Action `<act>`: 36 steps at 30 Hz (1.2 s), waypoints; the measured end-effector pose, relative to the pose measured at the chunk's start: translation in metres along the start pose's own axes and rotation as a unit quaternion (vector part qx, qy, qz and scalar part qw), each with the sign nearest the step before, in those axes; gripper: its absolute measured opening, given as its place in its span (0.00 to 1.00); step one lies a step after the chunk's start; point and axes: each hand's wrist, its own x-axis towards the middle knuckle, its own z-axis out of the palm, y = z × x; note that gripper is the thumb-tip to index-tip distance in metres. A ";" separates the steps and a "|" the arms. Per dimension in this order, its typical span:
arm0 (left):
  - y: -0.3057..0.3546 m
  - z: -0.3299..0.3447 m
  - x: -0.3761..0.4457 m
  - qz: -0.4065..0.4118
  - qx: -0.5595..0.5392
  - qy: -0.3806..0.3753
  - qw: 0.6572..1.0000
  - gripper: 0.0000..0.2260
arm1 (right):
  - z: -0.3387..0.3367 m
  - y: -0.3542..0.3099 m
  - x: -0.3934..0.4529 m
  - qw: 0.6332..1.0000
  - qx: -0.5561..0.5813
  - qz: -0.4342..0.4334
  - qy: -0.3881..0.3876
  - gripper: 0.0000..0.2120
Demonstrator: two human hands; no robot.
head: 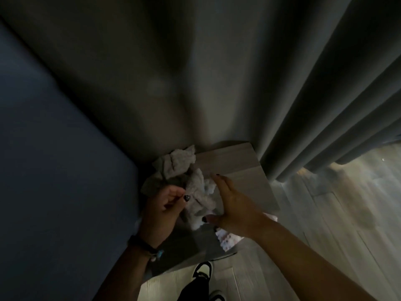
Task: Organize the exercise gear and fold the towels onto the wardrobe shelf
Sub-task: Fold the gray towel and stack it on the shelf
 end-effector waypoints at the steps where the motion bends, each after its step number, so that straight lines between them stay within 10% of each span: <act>1: 0.010 0.000 -0.002 0.017 -0.010 -0.011 1.000 0.08 | 0.002 -0.005 0.003 1.000 0.006 -0.018 0.017 0.49; 11: -0.019 0.014 0.038 -0.058 -0.071 0.083 0.992 0.12 | 0.023 0.013 0.016 0.966 0.116 -0.036 0.229 0.06; 24: -0.108 0.050 0.137 -0.142 0.332 -0.033 0.932 0.21 | 0.010 0.060 0.015 0.980 0.079 0.016 0.182 0.06; 36: -0.008 0.037 0.104 -0.096 0.073 0.229 0.966 0.11 | -0.048 0.053 0.010 0.981 0.090 -0.017 0.173 0.03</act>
